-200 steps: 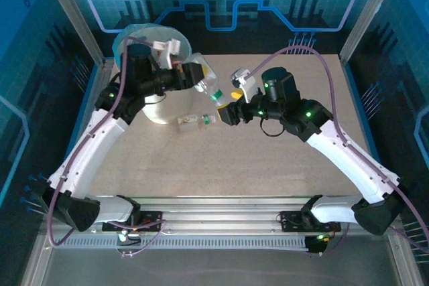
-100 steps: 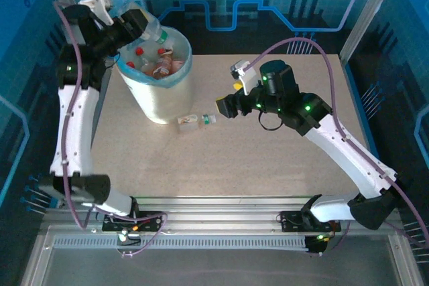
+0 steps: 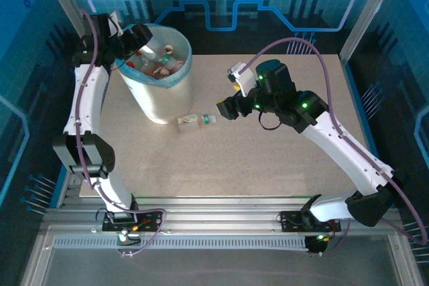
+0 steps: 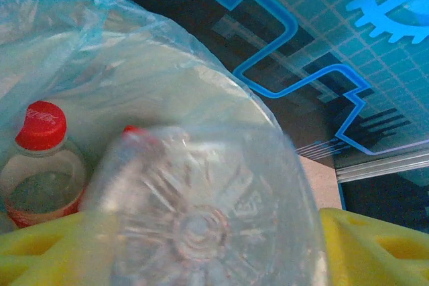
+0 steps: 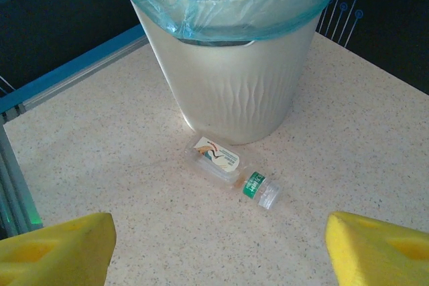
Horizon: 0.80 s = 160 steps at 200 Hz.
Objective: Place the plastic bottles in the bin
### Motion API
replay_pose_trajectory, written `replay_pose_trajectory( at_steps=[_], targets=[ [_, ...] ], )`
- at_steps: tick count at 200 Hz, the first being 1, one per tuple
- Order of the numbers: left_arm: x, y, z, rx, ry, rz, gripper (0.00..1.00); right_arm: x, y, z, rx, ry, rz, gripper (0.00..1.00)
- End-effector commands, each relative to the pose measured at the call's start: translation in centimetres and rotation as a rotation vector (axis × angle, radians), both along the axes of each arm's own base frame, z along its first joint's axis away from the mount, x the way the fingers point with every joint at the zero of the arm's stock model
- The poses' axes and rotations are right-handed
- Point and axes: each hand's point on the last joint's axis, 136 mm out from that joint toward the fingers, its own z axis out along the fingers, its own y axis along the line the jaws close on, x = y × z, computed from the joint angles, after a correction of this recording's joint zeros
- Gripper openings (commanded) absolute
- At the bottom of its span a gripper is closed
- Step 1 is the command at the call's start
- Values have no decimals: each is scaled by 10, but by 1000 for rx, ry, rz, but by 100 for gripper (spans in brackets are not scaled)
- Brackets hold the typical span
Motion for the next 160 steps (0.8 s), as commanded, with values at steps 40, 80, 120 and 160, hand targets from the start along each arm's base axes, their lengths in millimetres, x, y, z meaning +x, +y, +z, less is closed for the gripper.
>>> replay_pose_trajectory(
  at_steps=[40,80,120,160],
  targets=[
    [-37,10,71,133,-144,44,82,-1,14,4,-18,-9,64,79],
    [-57,5,88,180,-187,12,77,10,21,-11,-67,-18,83,79],
    [-75,-5,79,193,-170,-41,75,18,41,-46,-166,-46,226,80],
    [-100,-33,50,233,-104,-148,74,15,67,-113,-275,-88,525,85]
  ],
)
